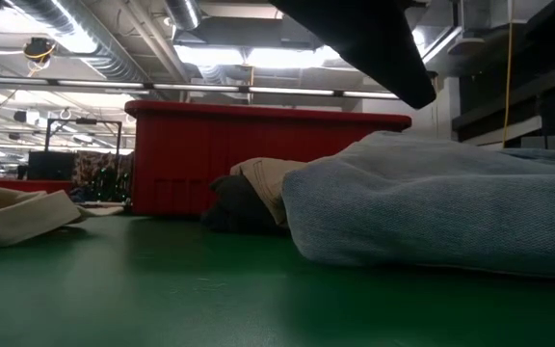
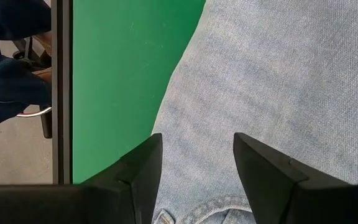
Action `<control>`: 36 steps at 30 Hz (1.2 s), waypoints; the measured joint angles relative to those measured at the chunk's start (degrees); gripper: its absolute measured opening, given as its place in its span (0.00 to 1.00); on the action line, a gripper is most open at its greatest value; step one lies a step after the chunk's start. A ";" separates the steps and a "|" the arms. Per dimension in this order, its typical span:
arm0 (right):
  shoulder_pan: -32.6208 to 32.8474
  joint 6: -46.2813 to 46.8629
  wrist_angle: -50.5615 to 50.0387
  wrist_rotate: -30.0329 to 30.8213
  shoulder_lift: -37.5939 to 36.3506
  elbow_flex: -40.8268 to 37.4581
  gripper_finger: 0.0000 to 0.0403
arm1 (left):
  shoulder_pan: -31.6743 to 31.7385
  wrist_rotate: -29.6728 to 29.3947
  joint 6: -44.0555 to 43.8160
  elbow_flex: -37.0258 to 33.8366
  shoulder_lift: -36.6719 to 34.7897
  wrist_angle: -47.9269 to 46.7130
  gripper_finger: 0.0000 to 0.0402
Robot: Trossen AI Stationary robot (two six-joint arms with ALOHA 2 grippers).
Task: Fold laundry
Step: Stack the blue pants on the brown shorts
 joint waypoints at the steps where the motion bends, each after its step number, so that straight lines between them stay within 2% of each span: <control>1: 0.00 0.01 0.00 -0.01 0.00 0.00 0.50 | 0.00 0.00 0.02 0.00 -0.02 0.15 0.34; 15: 0.04 0.04 0.14 2.82 0.09 0.00 0.50 | 0.00 0.92 0.17 0.00 -0.04 3.81 0.34; 23: 0.04 0.04 0.81 0.72 2.08 0.00 0.50 | 0.08 0.90 0.20 0.00 -0.04 3.81 0.35; 30: 0.04 0.05 1.30 -5.90 2.75 0.00 0.50 | 0.57 0.55 0.22 0.02 -0.04 4.71 0.48; 36: 2.43 0.78 2.63 -7.23 2.96 0.00 0.50 | 0.25 0.46 0.15 0.02 -0.11 4.64 0.60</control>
